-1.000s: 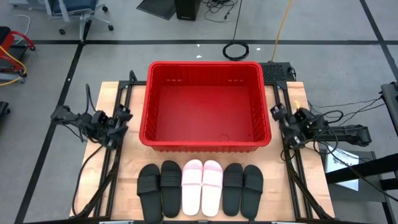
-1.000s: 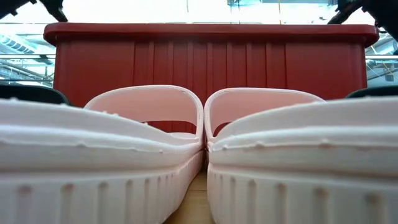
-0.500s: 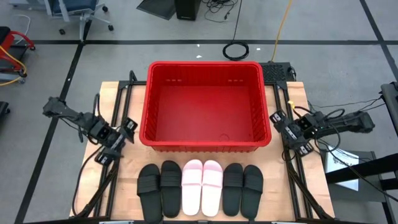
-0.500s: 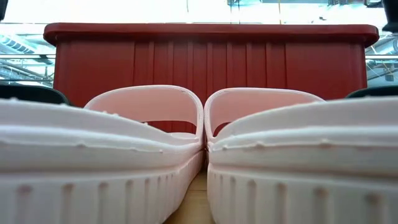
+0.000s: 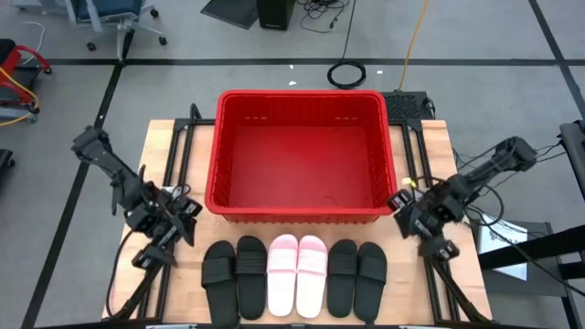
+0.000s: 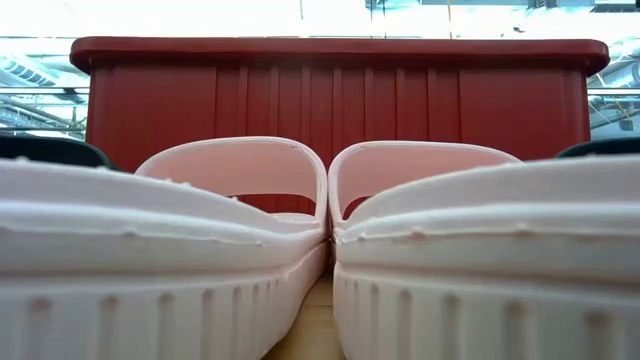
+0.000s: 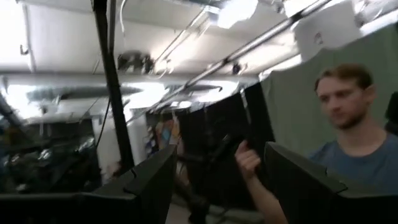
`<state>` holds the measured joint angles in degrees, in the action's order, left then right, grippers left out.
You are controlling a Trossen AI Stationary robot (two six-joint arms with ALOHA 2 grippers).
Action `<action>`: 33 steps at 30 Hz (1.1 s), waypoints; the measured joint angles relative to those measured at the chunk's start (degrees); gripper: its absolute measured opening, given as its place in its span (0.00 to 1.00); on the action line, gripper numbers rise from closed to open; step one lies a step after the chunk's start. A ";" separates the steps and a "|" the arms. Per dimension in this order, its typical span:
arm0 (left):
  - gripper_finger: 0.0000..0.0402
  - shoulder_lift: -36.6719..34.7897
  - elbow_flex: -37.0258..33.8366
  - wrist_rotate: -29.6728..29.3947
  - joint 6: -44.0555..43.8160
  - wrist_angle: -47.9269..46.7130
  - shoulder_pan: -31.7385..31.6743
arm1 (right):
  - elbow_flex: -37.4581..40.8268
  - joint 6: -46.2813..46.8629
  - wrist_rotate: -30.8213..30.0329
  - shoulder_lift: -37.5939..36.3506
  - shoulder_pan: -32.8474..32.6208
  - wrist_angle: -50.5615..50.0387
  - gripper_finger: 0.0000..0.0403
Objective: Pick and place slides into bin
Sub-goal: Put the black slide into the red bin
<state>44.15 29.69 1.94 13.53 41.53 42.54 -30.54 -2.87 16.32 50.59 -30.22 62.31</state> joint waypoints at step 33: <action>0.62 30.24 29.11 -74.93 14.31 -22.89 22.52 | -39.10 -20.41 -90.63 33.63 -29.99 -44.35 0.52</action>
<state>74.39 58.80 -72.99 27.84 18.63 65.06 -69.64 -23.28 -74.31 84.21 -60.21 17.96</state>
